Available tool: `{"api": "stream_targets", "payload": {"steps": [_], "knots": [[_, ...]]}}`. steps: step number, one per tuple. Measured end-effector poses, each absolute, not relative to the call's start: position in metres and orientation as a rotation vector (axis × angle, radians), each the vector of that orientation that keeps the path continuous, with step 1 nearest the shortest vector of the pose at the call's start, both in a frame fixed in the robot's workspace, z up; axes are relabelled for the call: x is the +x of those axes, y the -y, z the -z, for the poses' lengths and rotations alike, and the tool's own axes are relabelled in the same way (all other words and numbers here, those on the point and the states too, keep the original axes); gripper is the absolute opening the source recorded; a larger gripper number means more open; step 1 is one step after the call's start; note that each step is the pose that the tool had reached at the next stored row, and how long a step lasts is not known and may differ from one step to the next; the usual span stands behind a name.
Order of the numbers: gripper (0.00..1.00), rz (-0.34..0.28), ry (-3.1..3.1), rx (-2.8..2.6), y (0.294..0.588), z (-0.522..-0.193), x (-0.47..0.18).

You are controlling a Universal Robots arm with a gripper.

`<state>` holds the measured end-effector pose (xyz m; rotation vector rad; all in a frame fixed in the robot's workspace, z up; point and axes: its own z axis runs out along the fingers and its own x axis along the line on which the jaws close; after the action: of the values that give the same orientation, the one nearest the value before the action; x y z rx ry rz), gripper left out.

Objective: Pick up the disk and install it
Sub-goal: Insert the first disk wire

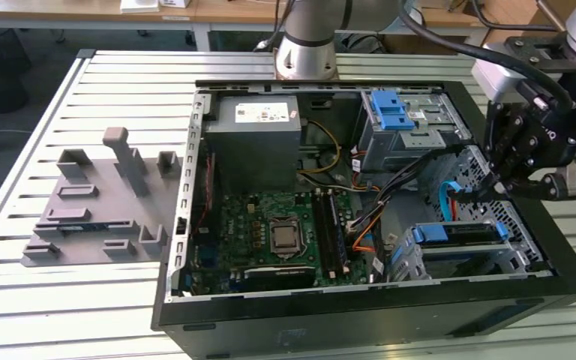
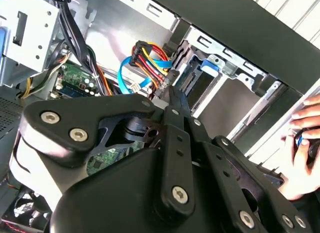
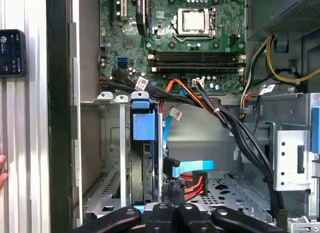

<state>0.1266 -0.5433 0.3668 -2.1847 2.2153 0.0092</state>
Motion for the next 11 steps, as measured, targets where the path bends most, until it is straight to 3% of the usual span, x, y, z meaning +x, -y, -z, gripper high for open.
{"api": "stream_targets", "payload": {"steps": [2, 3, 6, 7, 11], "knots": [[0.11, 0.000, -2.219, -2.189, 0.5409, -0.3667, 0.1267], [0.18, 0.005, -2.222, -2.191, 0.5386, -0.3665, 0.1267], [0.18, 0.008, -2.223, -2.193, 0.5336, -0.3650, 0.1267], [0.25, 0.008, -2.224, -2.192, 0.5334, -0.3641, 0.1267], [0.25, 0.011, -2.226, -2.192, 0.5330, -0.3602, 0.1267]]}}
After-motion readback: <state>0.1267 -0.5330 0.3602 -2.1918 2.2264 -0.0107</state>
